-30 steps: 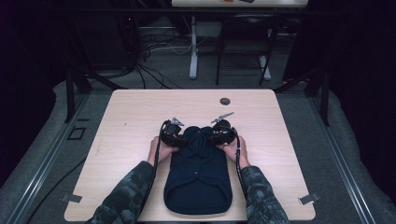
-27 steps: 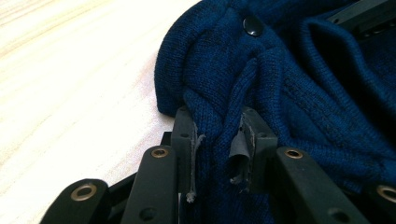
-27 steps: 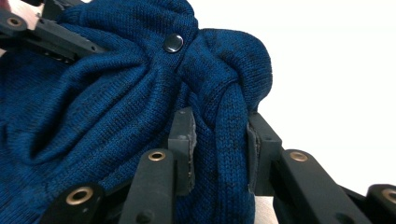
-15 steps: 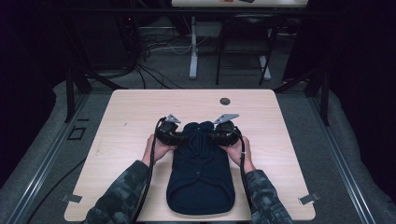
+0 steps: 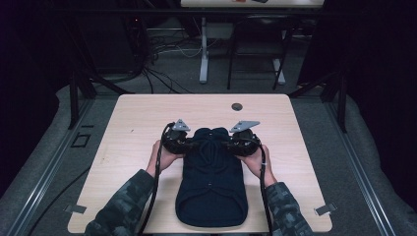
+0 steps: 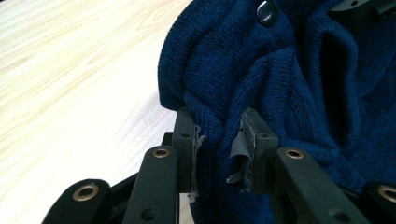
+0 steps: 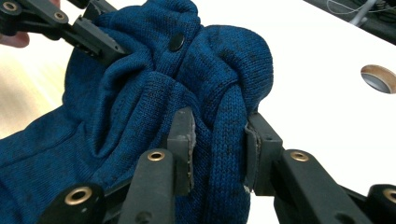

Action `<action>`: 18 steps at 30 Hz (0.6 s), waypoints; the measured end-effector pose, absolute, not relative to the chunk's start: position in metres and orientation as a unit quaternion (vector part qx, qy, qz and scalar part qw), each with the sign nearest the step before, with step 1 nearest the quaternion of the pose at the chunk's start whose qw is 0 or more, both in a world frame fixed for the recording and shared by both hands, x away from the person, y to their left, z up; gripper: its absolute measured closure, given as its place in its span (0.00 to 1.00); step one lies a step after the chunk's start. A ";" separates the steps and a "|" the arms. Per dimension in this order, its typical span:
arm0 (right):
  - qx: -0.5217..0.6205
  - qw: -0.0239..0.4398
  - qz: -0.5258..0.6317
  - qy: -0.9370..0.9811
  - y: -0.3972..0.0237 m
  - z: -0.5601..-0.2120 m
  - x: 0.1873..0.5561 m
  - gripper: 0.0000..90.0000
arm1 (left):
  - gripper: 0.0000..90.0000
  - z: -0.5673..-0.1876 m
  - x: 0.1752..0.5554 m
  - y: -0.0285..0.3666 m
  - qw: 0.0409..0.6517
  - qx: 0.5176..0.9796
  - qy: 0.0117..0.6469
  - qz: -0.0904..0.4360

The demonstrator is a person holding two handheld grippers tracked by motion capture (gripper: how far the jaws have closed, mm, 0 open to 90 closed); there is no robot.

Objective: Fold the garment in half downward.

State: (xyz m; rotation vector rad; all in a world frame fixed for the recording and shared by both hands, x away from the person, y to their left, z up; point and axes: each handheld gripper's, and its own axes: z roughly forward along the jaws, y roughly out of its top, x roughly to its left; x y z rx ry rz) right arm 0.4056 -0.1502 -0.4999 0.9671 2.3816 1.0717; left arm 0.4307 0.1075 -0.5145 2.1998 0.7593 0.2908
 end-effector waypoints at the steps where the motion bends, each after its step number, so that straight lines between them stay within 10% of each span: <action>1: 0.339 0.177 0.379 0.842 -0.151 -0.499 0.405 0.75 | 0.79 -0.514 0.430 0.107 0.389 0.865 0.296 0.116; 18: 0.334 0.164 0.395 0.840 -0.163 -0.485 0.393 0.75 | 0.80 -0.493 0.415 0.106 0.405 0.868 0.251 0.139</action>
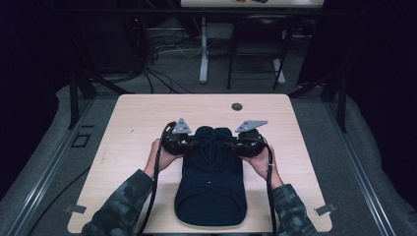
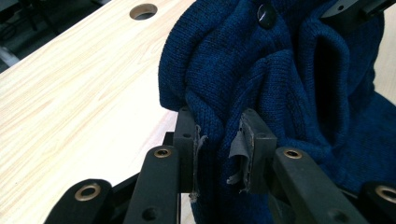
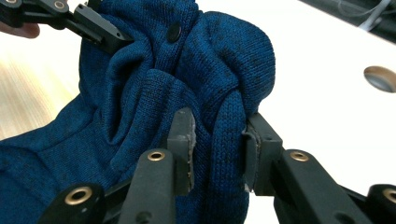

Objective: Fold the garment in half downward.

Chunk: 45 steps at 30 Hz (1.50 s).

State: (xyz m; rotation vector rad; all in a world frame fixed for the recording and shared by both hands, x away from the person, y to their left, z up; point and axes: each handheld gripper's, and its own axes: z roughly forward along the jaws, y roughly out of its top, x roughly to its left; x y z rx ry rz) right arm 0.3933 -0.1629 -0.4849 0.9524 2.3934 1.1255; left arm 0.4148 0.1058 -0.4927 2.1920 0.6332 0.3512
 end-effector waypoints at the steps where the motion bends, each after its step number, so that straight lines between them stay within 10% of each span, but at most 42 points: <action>1: 0.333 0.166 0.398 0.839 -0.162 -0.485 0.392 0.76 | 0.79 -0.492 0.415 0.107 0.409 0.867 0.255 0.124; 12: 0.314 0.206 0.419 0.826 -0.163 -0.482 0.380 0.77 | 0.78 -0.483 0.411 0.113 0.421 0.870 0.237 0.102; 26: 0.330 0.121 0.432 0.831 -0.177 -0.481 0.382 0.63 | 0.81 -0.469 0.397 0.107 0.435 0.868 0.181 0.159; 45: 0.274 0.236 0.437 0.823 -0.164 -0.483 0.362 0.79 | 0.60 -0.482 0.406 0.107 0.397 0.884 0.228 0.094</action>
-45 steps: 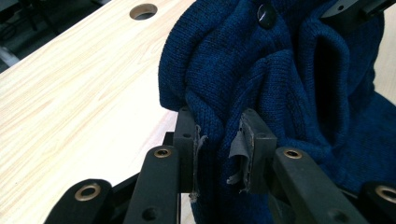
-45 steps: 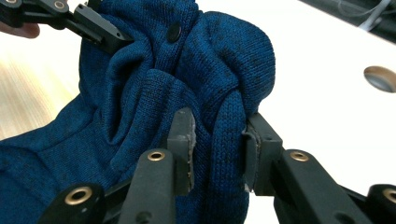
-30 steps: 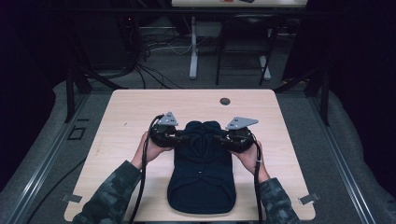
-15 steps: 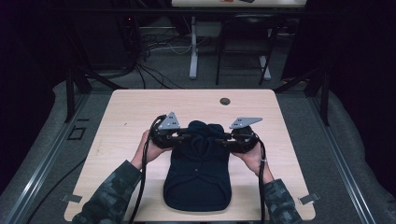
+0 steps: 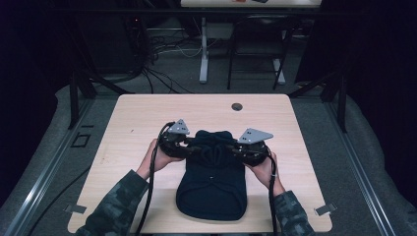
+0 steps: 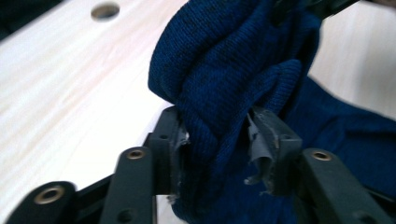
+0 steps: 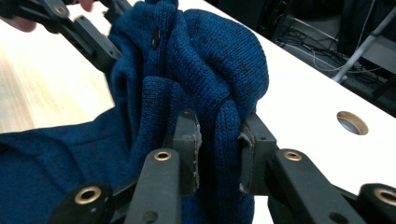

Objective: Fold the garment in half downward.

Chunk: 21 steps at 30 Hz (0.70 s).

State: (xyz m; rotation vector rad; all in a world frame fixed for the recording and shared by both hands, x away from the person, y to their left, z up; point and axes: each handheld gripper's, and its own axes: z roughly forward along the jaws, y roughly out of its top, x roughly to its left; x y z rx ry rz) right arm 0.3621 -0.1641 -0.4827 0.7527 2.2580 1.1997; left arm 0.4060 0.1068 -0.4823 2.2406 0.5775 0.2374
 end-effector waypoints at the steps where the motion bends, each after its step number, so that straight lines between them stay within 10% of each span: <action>1: 0.272 0.240 0.436 0.823 -0.163 -0.483 0.361 0.79 | 0.60 -0.484 0.406 0.106 0.395 0.885 0.229 0.095; 8: 0.265 0.247 0.418 0.833 -0.164 -0.484 0.358 0.78 | 0.77 -0.486 0.400 0.105 0.402 0.876 0.218 0.153; 21: 0.275 0.263 0.402 0.833 -0.162 -0.486 0.365 0.72 | 0.79 -0.476 0.389 0.097 0.380 0.868 0.199 0.251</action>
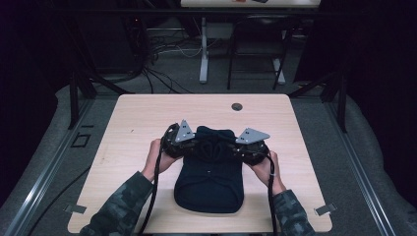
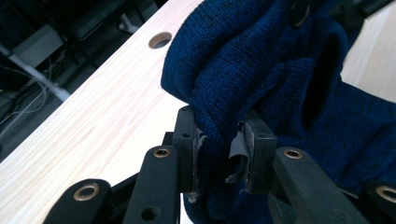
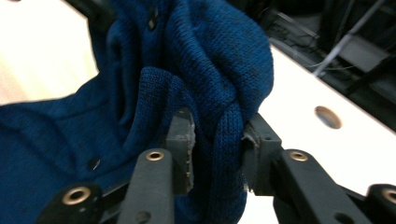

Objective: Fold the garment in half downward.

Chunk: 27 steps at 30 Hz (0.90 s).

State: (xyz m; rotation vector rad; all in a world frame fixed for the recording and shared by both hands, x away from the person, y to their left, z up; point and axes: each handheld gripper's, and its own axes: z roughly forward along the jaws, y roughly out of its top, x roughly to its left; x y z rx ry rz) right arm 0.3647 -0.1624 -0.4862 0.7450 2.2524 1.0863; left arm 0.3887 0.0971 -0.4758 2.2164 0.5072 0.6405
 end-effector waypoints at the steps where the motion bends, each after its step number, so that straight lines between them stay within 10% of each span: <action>1: 0.272 0.251 0.401 0.838 -0.161 -0.491 0.362 0.71 | 0.79 -0.478 0.386 0.098 0.375 0.868 0.196 0.258; 27: 0.258 0.171 0.390 0.867 -0.157 -0.512 0.340 0.71 | 0.76 -0.517 0.354 0.122 0.417 0.862 0.214 0.191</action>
